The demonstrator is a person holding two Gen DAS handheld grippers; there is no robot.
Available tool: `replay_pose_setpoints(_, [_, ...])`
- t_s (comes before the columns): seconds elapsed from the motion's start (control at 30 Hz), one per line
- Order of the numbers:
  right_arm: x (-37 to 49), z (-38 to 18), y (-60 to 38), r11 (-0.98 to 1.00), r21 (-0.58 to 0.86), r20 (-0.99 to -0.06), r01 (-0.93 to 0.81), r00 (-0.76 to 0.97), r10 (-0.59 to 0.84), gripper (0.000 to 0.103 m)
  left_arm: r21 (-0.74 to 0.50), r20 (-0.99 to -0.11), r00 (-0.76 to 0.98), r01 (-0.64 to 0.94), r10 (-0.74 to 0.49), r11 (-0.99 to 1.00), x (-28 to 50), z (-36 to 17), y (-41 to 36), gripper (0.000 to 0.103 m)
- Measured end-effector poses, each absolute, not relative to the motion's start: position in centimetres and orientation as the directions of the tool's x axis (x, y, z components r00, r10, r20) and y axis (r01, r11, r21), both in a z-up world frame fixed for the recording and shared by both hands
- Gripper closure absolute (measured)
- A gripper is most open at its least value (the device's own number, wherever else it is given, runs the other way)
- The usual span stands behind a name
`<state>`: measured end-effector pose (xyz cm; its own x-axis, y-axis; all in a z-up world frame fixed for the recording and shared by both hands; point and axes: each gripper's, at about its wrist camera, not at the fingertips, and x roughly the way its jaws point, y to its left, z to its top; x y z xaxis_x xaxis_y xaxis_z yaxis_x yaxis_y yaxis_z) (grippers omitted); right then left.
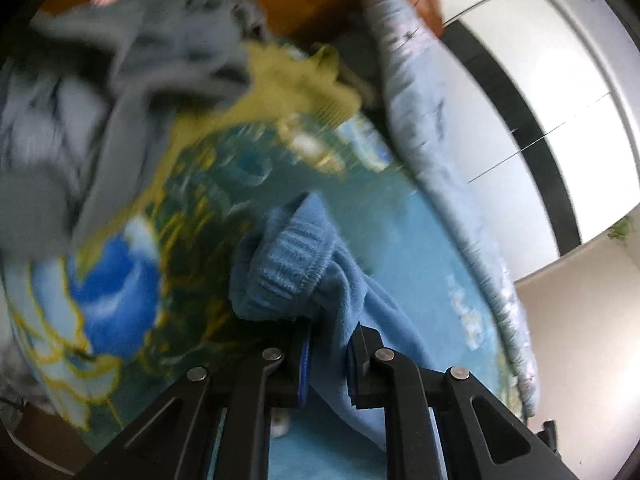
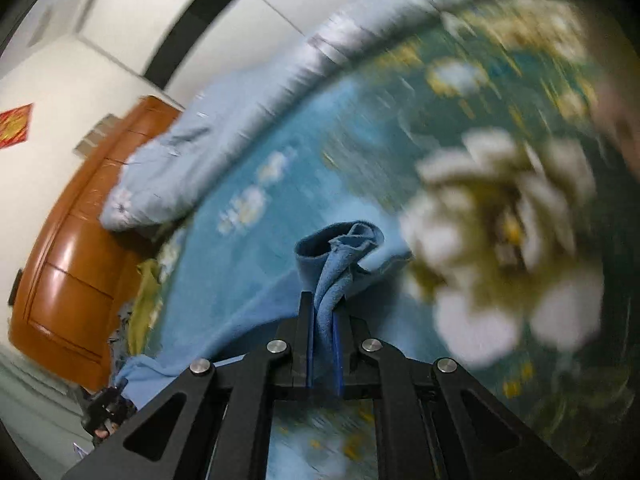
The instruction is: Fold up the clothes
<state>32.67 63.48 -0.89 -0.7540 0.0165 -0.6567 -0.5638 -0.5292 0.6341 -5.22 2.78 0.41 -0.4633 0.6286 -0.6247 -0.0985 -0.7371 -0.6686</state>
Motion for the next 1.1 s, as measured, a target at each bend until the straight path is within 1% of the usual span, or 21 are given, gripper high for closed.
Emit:
replay_pose_setpoints(0.07, [33.3, -1.9, 63.5, -0.505, 0.644, -0.66, -0.575, -0.751, 0.014, 0.095, -0.663, -0.645, -0.448, -0.074, 0.619, -0.745, -5.2, -1.0, 2.6, 0.085])
replay_pose_setpoints(0.13, [33.8, -2.0, 63.4, -0.498, 0.636, -0.668, -0.589, -0.743, 0.026, 0.094, -0.671, -0.646, -0.438, -0.064, 0.625, -0.738, -5.3, -1.2, 2.2, 0.084])
replay_pose_setpoints(0.2, [34.4, -1.6, 63.4, -0.504, 0.604, -0.684, -0.617, -0.726, 0.069, 0.092, -0.663, -0.657, -0.434, -0.057, 0.617, -0.746, -5.2, -1.0, 2.1, 0.078])
replay_pose_setpoints(0.23, [34.7, -1.3, 63.4, -0.509, 0.586, -0.691, -0.63, -0.717, 0.092, 0.09, -0.649, -0.668, -0.435, -0.056, 0.604, -0.759, -5.0, -0.7, 2.1, 0.076])
replay_pose_setpoints(0.3, [35.1, -0.4, 63.2, -0.536, 0.538, -0.704, -0.651, -0.696, 0.139, 0.089, -0.62, -0.691, -0.438, -0.053, 0.576, -0.783, -4.7, -0.1, 2.1, 0.073])
replay_pose_setpoints(0.37, [35.1, 0.2, 63.1, -0.56, 0.519, -0.701, -0.645, -0.696, 0.152, 0.085, -0.568, -0.714, -0.455, -0.068, 0.533, -0.82, -4.1, 0.5, 2.6, 0.072])
replay_pose_setpoints(0.43, [34.7, 0.5, 63.1, -0.581, 0.522, -0.692, -0.625, -0.708, 0.14, 0.076, -0.502, -0.74, -0.47, -0.092, 0.482, -0.86, -3.5, 1.0, 3.1, 0.07])
replay_pose_setpoints(0.53, [33.2, 0.2, 63.1, -0.605, 0.515, -0.699, -0.607, -0.706, 0.114, 0.071, -0.382, -0.768, -0.495, -0.156, 0.407, -0.911, -2.7, 2.2, 4.7, 0.067])
replay_pose_setpoints(0.63, [32.1, -0.3, 63.2, -0.615, 0.518, -0.703, -0.595, -0.706, 0.09, 0.07, -0.239, -0.779, -0.532, -0.238, 0.332, -0.941, -1.6, 3.8, 6.6, 0.066])
replay_pose_setpoints(0.7, [31.4, -0.7, 63.4, -0.608, 0.528, -0.707, -0.593, -0.704, 0.072, 0.07, -0.201, -0.775, -0.548, -0.256, 0.314, -0.945, -1.2, 4.6, 7.1, 0.066])
replay_pose_setpoints(0.83, [29.8, -0.5, 63.7, -0.606, 0.534, -0.712, -0.59, -0.7, 0.055, 0.07, -0.184, -0.779, -0.551, -0.258, 0.301, -0.948, -1.1, 5.2, 7.3, 0.065])
replay_pose_setpoints(0.9, [29.1, -0.1, 64.6, -0.604, 0.529, -0.708, -0.596, -0.702, 0.073, 0.07, -0.173, -0.787, -0.543, -0.262, 0.293, -0.95, -1.2, 5.1, 7.3, 0.064])
replay_pose_setpoints(1.0, [28.1, 0.2, 65.8, -0.606, 0.483, -0.735, -0.632, -0.669, 0.111, 0.071, -0.156, -0.816, -0.502, -0.284, 0.285, -0.946, -1.8, 4.2, 7.4, 0.064])
replay_pose_setpoints(1.03, [27.9, 0.3, 66.1, -0.607, 0.466, -0.746, -0.644, -0.654, 0.122, 0.071, -0.168, -0.821, -0.486, -0.298, 0.3, -0.94, -1.9, 4.0, 7.3, 0.064])
replay_pose_setpoints(1.1, [28.1, 0.0, 66.4, -0.606, 0.46, -0.753, -0.649, -0.647, 0.121, 0.071, -0.217, -0.825, -0.442, -0.329, 0.353, -0.919, -1.9, 3.5, 6.8, 0.047])
